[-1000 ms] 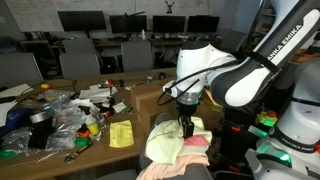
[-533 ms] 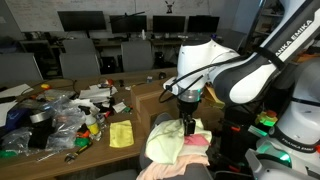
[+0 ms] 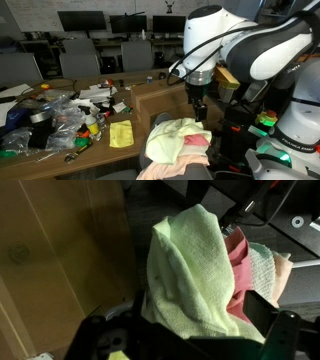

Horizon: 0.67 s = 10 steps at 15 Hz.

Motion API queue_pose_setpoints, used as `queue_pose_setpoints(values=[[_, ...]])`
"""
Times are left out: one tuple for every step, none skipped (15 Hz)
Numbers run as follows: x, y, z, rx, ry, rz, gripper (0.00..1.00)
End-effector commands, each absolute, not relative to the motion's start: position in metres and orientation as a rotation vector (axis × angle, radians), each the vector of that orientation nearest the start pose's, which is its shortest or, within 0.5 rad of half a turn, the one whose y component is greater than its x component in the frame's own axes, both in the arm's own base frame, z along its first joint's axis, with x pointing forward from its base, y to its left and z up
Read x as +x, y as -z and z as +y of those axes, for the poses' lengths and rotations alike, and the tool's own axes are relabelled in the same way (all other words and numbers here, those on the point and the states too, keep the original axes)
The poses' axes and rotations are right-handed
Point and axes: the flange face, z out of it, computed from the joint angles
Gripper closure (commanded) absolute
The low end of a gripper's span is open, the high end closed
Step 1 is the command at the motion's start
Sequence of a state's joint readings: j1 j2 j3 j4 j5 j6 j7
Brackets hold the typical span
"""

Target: Pick up the cloths from the box and put them on the chair.

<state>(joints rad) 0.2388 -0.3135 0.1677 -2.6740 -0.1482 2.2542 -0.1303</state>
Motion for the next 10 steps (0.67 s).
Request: queue_pose_setpoints(values=[[0.357, -0.384, 0.132, -3.242, -0.073, -0.960, 0.00], [0.359, -0.396, 0.127, -3.260, -0.048, -0.936, 0.00], [0.362, -0.410, 0.116, -3.283, 0.002, -0.879, 0.00], [0.364, -0.424, 0.104, -3.302, 0.058, -0.808, 0.00], [0.366, -0.436, 0.088, -3.318, 0.115, -0.715, 0.00], [0.367, -0.446, 0.072, -3.326, 0.158, -0.631, 0.00], [0.367, -0.456, 0.051, -3.327, 0.193, -0.539, 0.00], [0.365, -0.463, 0.030, -3.330, 0.226, -0.450, 0.00], [0.363, -0.467, 0.007, -3.333, 0.252, -0.359, 0.00], [0.360, -0.472, -0.012, -3.333, 0.280, -0.265, 0.00]])
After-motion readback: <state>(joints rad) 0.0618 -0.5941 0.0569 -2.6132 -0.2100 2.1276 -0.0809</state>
